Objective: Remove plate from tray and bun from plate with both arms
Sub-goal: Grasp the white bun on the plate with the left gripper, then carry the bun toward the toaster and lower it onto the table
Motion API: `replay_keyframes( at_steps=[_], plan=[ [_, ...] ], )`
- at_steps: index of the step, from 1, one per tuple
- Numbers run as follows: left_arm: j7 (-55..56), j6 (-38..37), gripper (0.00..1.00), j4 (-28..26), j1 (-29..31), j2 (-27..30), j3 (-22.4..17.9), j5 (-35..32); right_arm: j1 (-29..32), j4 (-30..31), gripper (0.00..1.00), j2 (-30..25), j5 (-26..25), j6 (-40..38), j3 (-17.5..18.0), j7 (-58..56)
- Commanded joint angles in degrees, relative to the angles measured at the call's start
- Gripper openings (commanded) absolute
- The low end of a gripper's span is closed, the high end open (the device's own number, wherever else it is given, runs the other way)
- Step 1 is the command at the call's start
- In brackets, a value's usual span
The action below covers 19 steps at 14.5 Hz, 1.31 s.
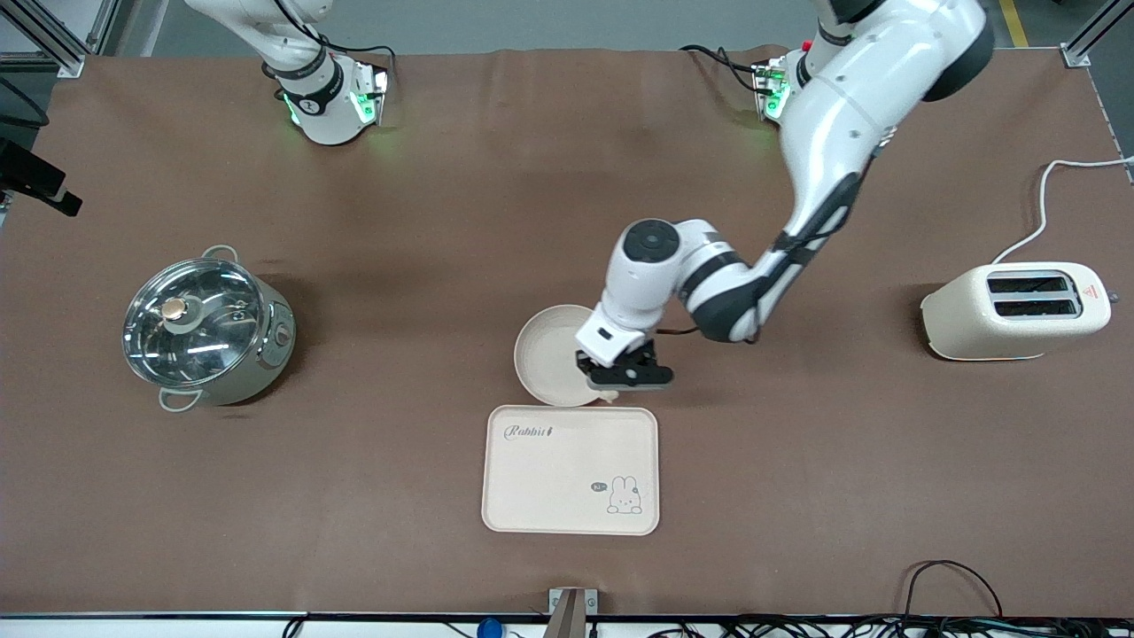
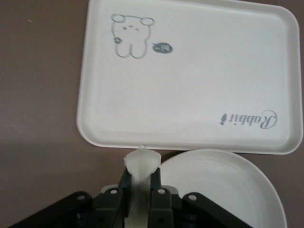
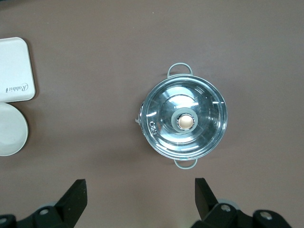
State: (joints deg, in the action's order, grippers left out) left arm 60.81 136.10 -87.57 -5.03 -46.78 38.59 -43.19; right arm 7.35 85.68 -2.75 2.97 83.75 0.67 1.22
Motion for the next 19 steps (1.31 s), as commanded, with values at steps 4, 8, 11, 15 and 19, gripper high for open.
replay_keyframes(
  at_steps=[4,8,11,15,19],
  plan=[
    [-19.1,-17.8,0.16,-8.1,36.4,1.4,25.9,1.2,-0.5,-0.9,1.0,0.0,-0.9,-2.7,-0.6,0.0],
    [-24.2,-17.7,0.21,-11.0,45.5,-0.1,26.3,1.1,-0.1,-1.0,1.0,-0.2,-0.9,-2.7,-0.6,-0.3],
    [-23.9,-16.4,0.34,-11.4,45.4,-3.4,23.1,1.2,-0.1,-1.0,1.0,-0.2,-1.0,-2.7,-0.6,-0.8],
    [-24.4,-5.6,0.66,-16.6,45.4,-4.9,18.5,0.8,-0.2,-1.0,1.0,-0.1,-2.4,-2.4,-0.5,-4.0],
    [-25.5,-6.8,1.0,-15.1,45.5,-0.4,20.5,0.5,-0.8,-1.0,1.0,-0.1,-2.6,-2.2,-0.5,-6.8]
  ],
)
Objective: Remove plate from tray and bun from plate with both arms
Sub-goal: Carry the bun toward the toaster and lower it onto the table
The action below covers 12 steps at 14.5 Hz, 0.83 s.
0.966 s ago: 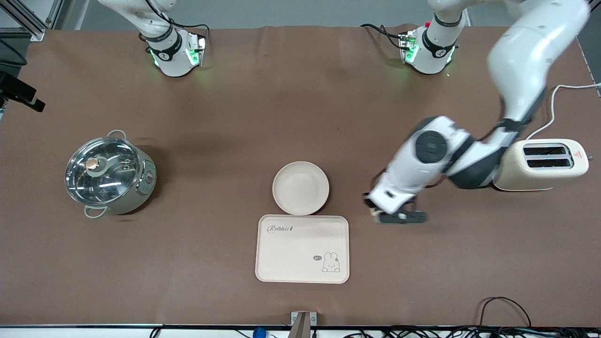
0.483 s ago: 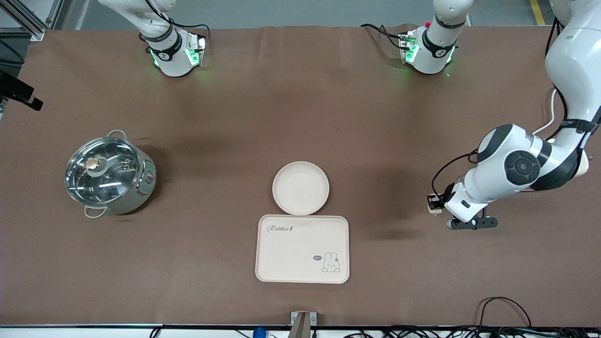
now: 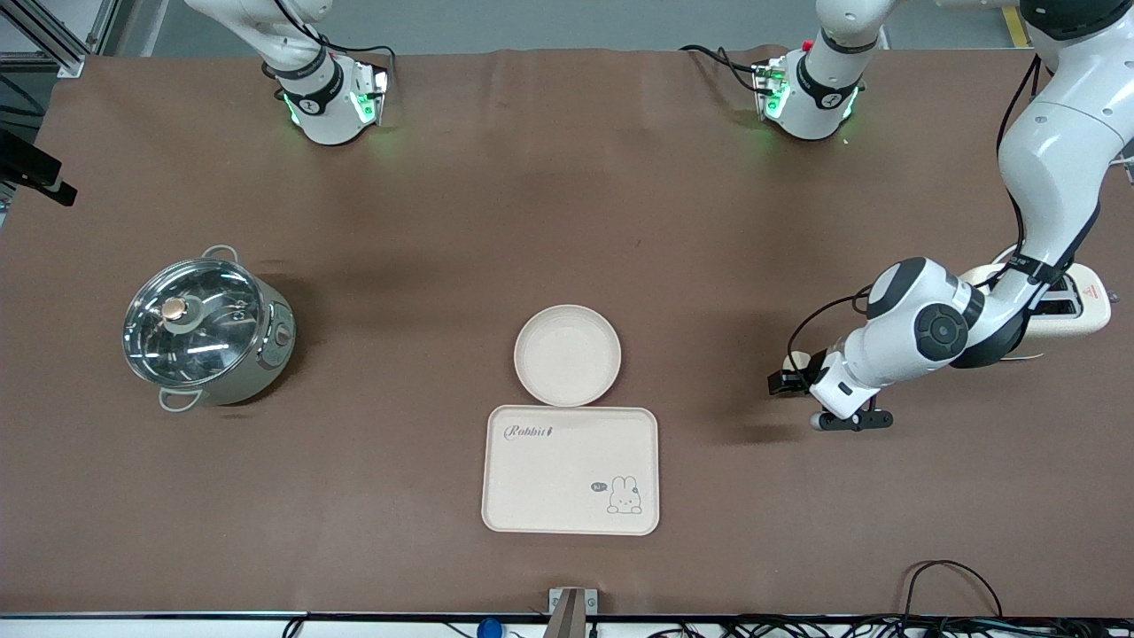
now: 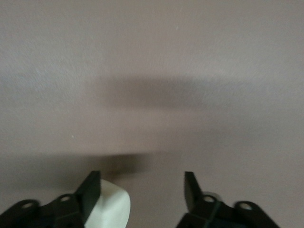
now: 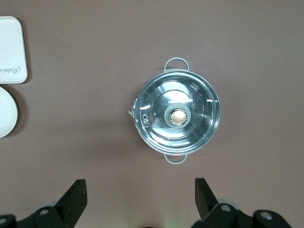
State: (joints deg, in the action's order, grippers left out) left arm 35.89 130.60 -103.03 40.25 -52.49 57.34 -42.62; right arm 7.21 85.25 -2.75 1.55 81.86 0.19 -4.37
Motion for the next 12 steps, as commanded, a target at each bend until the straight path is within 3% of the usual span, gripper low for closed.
replay_keyframes(
  at_steps=[1,4,7,10,12],
  plan=[
    [-1.3,-5.9,1.0,2.6,0.2,7.0,3.9,-0.2,-0.8,-0.5,1.0,-0.1,-1.0,-0.4,0.1,-1.2],
    [-5.1,-22.7,1.0,14.9,0.2,7.8,12.4,-0.2,-0.9,-0.6,1.0,-0.1,-0.8,-0.5,0.4,-1.0],
    [-5.8,-28.9,1.0,17.8,0.9,7.9,16.5,-0.1,-1.1,-0.6,1.0,-0.1,-0.4,-0.4,0.5,-0.5],
    [-9.8,-30.7,1.0,18.8,1.5,12.5,16.5,1.0,-3.5,-0.6,1.0,-0.1,-0.3,0.0,0.3,0.3],
    [-13.9,-31.7,1.0,20.8,0.3,17.7,12.6,7.0,-4.5,-0.4,1.0,-0.1,-0.4,0.0,0.4,1.6]
  ],
)
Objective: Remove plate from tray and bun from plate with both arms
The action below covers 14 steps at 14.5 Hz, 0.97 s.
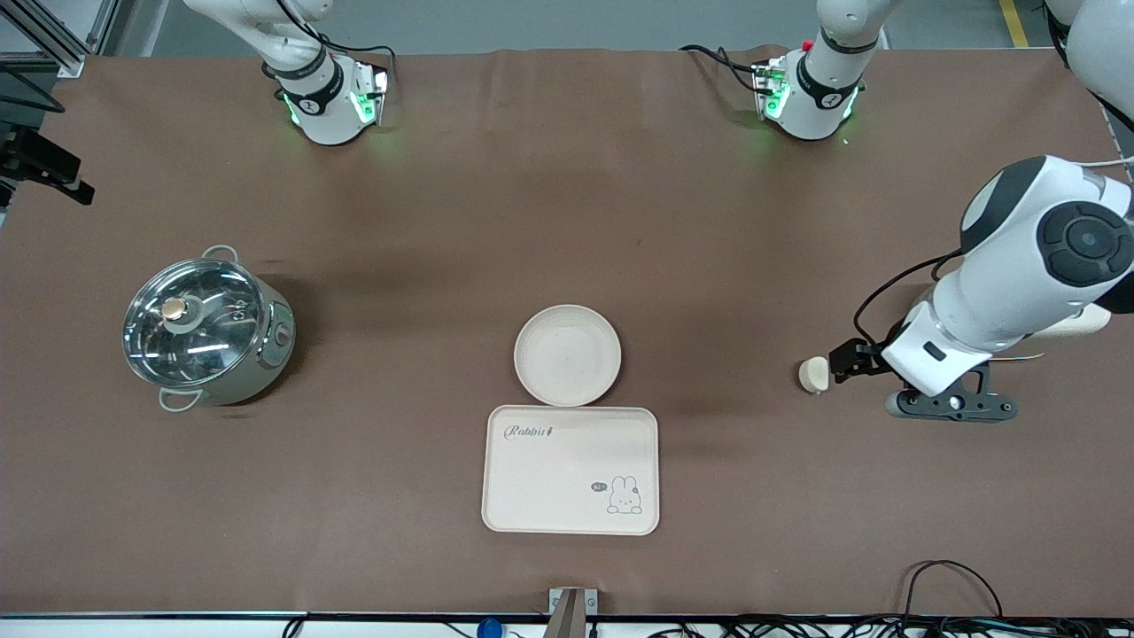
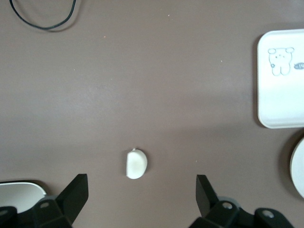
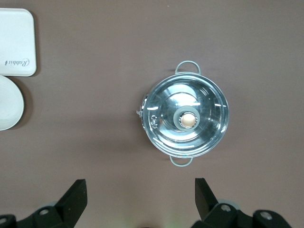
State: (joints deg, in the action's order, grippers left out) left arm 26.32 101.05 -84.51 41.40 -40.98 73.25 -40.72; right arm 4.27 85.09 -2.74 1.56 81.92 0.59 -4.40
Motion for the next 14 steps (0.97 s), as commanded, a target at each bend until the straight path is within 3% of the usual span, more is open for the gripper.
replay_keyframes(
  at_steps=[1,6,9,11,14],
  plan=[
    [-5.7,-2.8,1.0,3.5,-2.8,8.8,-6.8,9.6,-1.7,-0.3,1.0,-0.1,-0.4,-0.1,0.0,1.6],
    [-13.5,-8.1,1.0,7.3,-13.9,20.7,-27.2,26.9,-1.5,-0.1,1.0,-0.2,-0.3,-1.2,-0.1,1.3],
    [-16.6,-11.5,1.0,6.9,-25.2,28.9,-45.5,36.7,-1.1,-0.1,1.0,-0.2,-0.3,-1.9,-0.4,1.3],
    [-22.0,-13.2,1.0,6.3,-33.6,33.1,-57.6,39.3,-1.1,0.1,1.0,-0.3,-0.3,-2.0,-0.4,1.4],
    [-26.2,-13.0,1.0,0.2,-40.6,38.4,-68.4,41.8,0.1,0.2,1.0,-0.2,-0.3,-2.0,-0.4,1.5]
  ],
)
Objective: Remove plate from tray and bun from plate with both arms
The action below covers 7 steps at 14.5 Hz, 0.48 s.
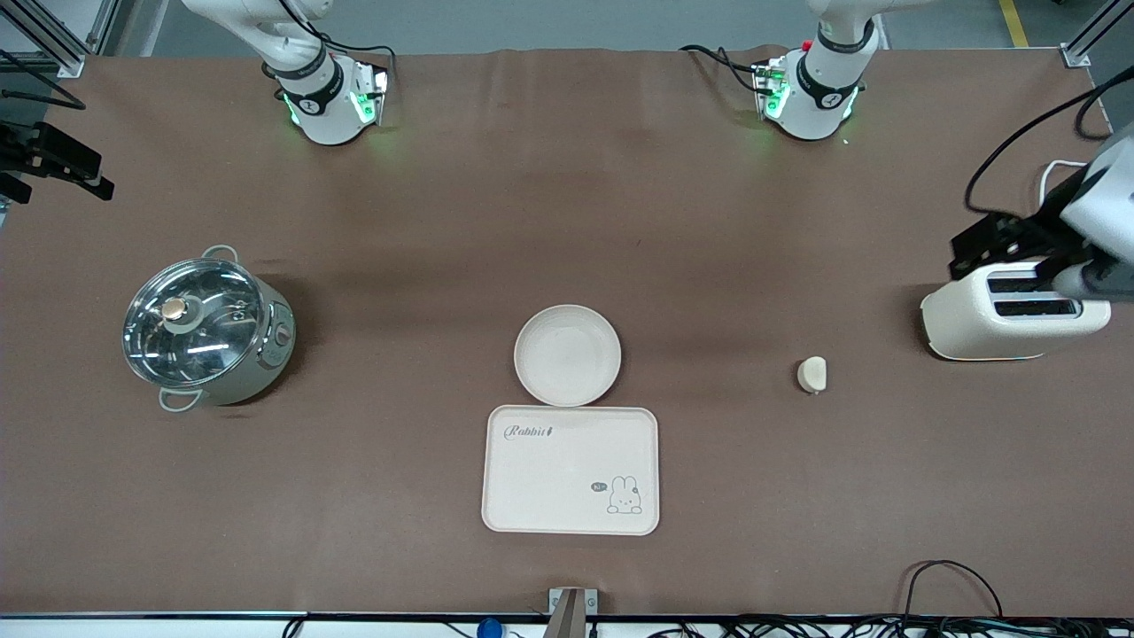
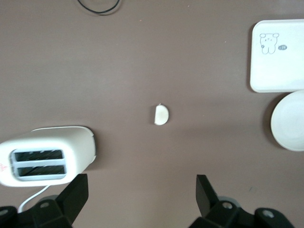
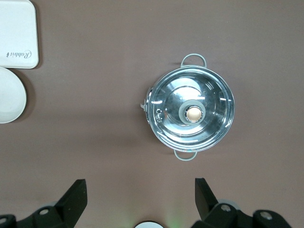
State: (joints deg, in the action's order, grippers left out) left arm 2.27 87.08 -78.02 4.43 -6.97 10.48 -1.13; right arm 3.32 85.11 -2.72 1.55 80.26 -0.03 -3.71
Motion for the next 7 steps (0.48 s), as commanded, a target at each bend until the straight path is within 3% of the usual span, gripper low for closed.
replay_keyframes(
  at_steps=[1,3,7],
  plan=[
    [-2.2,2.6,1.0,-9.4,-6.6,6.4,-8.5,2.5,1.2,0.1,1.0,-0.3,-0.3,-0.5,0.2,1.0],
    [-2.4,5.9,1.0,-14.8,-10.8,10.1,-12.1,2.4,1.2,0.1,1.0,-0.4,-0.2,-1.8,0.2,0.8],
    [-3.8,9.2,1.0,-19.2,-11.3,13.0,-12.1,1.7,3.3,0.2,1.0,-0.3,0.5,-2.0,0.2,0.6]
  ],
)
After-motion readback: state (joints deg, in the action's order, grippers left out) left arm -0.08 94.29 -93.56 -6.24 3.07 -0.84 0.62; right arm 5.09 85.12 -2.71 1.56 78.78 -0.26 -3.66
